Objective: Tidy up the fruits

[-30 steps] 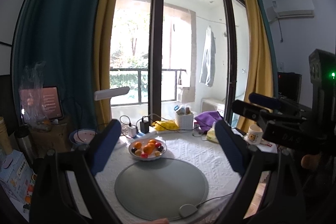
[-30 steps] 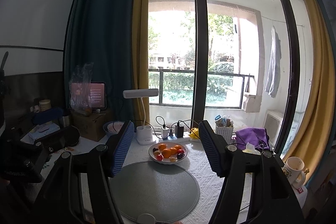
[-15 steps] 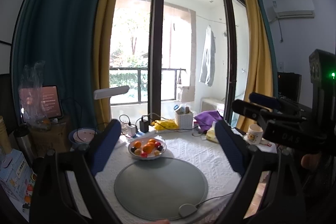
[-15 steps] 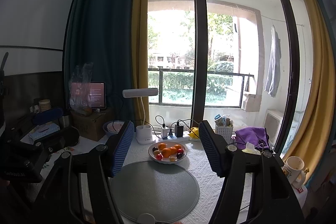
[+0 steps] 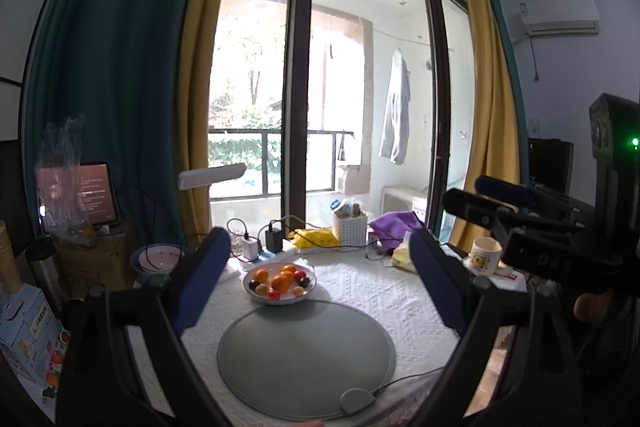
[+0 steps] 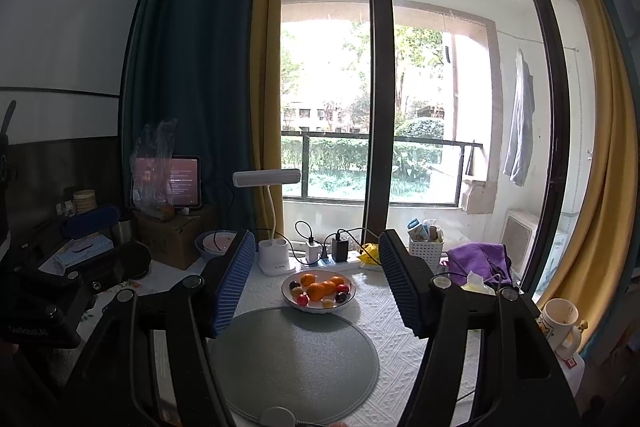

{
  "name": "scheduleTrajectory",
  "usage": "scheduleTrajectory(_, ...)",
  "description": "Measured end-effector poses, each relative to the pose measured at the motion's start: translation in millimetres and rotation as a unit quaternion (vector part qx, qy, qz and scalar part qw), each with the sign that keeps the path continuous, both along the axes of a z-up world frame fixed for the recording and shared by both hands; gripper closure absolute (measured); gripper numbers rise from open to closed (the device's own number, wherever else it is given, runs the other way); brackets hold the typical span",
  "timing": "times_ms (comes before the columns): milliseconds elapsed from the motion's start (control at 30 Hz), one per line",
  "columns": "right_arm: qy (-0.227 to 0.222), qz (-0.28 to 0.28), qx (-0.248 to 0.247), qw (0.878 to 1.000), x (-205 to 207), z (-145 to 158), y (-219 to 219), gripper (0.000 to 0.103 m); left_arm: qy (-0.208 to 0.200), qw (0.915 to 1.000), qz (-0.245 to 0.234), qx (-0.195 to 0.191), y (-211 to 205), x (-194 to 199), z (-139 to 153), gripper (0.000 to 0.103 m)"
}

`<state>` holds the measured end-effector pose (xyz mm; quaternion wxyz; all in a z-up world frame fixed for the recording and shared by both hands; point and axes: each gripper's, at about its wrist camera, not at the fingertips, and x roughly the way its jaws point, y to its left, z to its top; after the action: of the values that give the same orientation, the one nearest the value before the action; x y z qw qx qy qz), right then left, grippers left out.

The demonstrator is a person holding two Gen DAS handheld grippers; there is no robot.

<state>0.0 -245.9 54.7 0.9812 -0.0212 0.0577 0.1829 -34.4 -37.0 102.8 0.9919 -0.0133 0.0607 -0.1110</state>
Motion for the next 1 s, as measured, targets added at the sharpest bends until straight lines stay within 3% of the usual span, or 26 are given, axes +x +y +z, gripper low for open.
scheduleTrajectory(1000,-0.001,-0.003,-0.002,1.000,-1.6,0.0,-0.2,0.035,0.002,1.0000,-0.002,-0.001,-3.8,-0.4,0.6,0.011)
